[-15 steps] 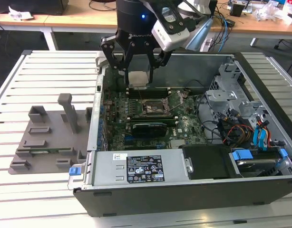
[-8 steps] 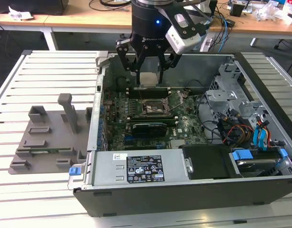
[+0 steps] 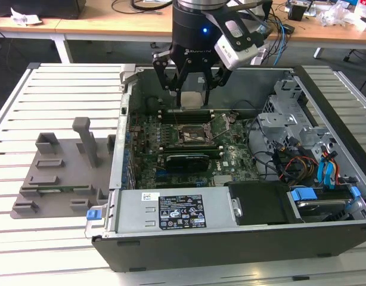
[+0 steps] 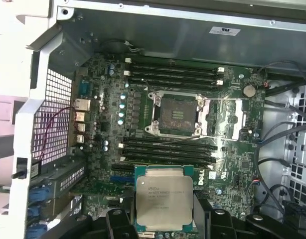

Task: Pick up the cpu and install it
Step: 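Pick up the cpu and move it towards the insertion slot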

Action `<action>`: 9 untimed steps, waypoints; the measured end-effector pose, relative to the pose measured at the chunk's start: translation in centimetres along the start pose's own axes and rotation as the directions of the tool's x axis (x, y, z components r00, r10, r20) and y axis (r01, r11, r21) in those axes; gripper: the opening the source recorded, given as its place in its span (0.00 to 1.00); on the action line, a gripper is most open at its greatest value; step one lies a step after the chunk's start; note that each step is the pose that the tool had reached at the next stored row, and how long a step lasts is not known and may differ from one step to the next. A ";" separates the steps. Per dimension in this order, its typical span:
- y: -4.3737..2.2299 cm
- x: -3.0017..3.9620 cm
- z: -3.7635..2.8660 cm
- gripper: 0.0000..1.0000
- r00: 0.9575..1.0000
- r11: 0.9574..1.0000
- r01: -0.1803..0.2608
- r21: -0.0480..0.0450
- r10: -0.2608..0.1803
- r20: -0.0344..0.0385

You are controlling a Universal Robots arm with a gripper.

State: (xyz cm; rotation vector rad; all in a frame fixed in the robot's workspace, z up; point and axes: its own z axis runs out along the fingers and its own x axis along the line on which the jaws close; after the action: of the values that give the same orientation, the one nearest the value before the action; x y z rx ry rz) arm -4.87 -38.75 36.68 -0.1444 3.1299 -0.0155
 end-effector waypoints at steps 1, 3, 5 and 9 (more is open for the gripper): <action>0.02 -0.08 0.05 0.55 1.000 1.000 0.000 0.000 0.000 0.000; 0.08 -0.33 0.20 0.55 1.000 1.000 0.000 0.001 0.000 0.000; 0.13 -0.62 0.43 0.55 1.000 1.000 0.000 0.001 0.000 0.000; 0.23 -1.57 1.17 0.55 1.000 1.000 0.000 0.002 0.000 0.000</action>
State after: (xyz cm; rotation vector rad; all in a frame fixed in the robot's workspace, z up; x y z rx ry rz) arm -3.32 -38.40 35.52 -0.1445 3.1299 -0.0190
